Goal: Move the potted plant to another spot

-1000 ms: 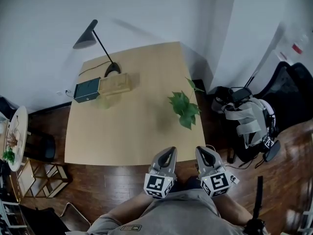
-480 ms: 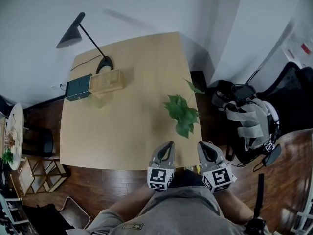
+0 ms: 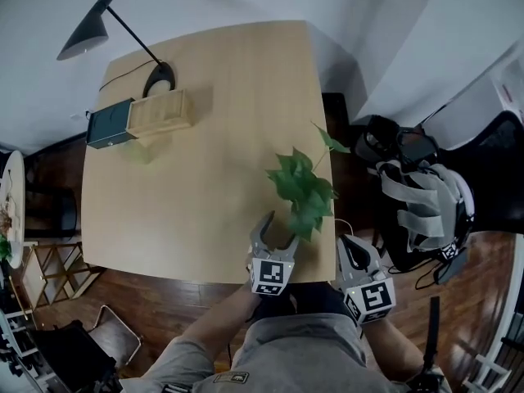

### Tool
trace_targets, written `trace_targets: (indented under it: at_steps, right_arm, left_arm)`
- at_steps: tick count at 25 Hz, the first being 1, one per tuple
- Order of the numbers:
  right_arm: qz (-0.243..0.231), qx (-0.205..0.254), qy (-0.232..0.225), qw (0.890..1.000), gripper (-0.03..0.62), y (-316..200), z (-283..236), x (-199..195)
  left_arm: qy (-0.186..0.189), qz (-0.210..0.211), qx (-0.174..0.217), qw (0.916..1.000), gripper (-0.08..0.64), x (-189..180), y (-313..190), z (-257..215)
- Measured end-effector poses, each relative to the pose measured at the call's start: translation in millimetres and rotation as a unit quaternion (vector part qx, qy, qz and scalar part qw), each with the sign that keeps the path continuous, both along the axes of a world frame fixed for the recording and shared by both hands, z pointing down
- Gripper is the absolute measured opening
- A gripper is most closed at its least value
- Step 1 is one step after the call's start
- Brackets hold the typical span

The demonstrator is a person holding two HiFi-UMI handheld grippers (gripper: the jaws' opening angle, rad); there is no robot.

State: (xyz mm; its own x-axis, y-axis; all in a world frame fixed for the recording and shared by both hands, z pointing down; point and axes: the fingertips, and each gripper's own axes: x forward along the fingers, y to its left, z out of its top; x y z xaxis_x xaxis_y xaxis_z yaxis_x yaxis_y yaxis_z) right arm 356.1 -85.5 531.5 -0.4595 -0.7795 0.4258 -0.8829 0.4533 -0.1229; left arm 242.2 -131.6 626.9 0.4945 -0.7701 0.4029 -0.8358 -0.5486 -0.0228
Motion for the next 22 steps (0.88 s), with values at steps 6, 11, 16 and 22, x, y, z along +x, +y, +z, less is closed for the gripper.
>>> trace_targets:
  at_steps: [6, 11, 16, 22]
  right_arm:
    - [-0.010, -0.022, 0.004, 1.000, 0.006, -9.8, 16.8, 9.0]
    - [-0.009, -0.031, 0.006, 0.999, 0.006, -13.3, 20.6, 11.8]
    - [-0.006, -0.038, 0.009, 0.999, 0.006, -17.7, 25.4, 19.0]
    - [-0.006, -0.046, 0.012, 0.999, 0.006, -22.6, 35.0, 23.4]
  left_arm:
    - [-0.013, 0.031, 0.002, 0.9994, 0.435, 19.8, -27.2, 14.7]
    - [0.002, 0.049, 0.009, 0.9988, 0.479, 31.3, -46.4, 12.3]
    - [0.036, 0.066, 0.017, 0.9970, 0.485, 41.8, -61.1, 8.8]
    - [0.044, 0.073, 0.017, 0.9962, 0.440, 45.6, -71.0, 5.9]
